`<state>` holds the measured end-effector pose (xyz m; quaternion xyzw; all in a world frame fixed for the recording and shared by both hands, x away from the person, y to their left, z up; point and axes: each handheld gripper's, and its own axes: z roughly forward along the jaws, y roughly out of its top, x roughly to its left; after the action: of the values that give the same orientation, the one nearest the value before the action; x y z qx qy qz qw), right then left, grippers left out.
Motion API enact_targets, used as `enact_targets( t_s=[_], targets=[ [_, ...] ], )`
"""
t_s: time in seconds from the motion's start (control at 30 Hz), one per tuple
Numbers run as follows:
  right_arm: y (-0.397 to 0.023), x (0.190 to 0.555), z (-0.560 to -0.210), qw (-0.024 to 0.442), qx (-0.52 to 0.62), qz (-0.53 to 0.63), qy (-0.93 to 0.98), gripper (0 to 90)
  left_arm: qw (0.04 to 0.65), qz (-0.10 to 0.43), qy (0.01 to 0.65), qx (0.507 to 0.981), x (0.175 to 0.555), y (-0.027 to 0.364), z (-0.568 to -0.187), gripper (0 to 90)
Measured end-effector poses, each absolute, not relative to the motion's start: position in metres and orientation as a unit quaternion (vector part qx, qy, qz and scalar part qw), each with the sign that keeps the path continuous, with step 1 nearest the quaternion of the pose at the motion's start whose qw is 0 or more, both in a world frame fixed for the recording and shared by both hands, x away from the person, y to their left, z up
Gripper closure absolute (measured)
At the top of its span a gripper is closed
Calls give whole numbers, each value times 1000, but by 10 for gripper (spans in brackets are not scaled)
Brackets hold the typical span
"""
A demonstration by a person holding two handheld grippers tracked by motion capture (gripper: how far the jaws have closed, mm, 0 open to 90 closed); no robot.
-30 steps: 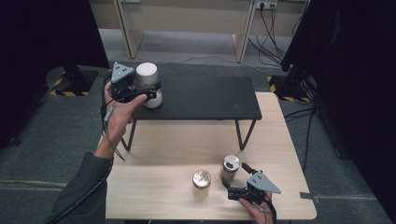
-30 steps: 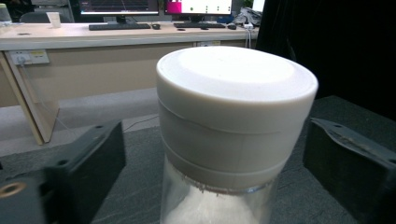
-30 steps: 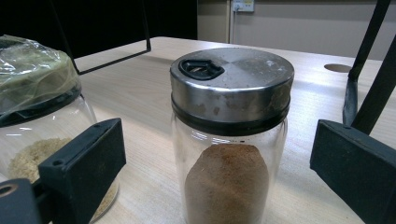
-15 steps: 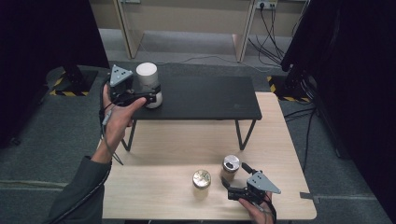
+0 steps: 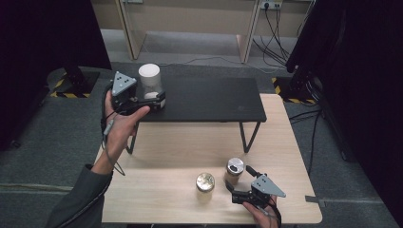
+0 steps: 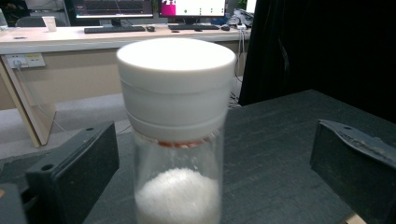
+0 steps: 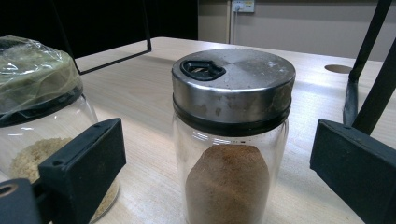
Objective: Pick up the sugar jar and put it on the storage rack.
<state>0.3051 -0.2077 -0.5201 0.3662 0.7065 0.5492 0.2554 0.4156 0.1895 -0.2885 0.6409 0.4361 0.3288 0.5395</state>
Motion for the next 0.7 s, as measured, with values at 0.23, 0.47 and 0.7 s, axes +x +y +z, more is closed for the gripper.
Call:
enact_targets(
  t_s=[0.23,0.47,0.7],
  targets=[
    [-208,305,-520,256,366,549,706,37,551,326,427,638,402,189,-293,5],
    [-208,305,-520,256,366,549,706,37,563,319,417,639,387,189,-303,6],
    [-208,305,-520,256,366,549,706,37,575,309,399,644,368,184,-317,6]
  ],
)
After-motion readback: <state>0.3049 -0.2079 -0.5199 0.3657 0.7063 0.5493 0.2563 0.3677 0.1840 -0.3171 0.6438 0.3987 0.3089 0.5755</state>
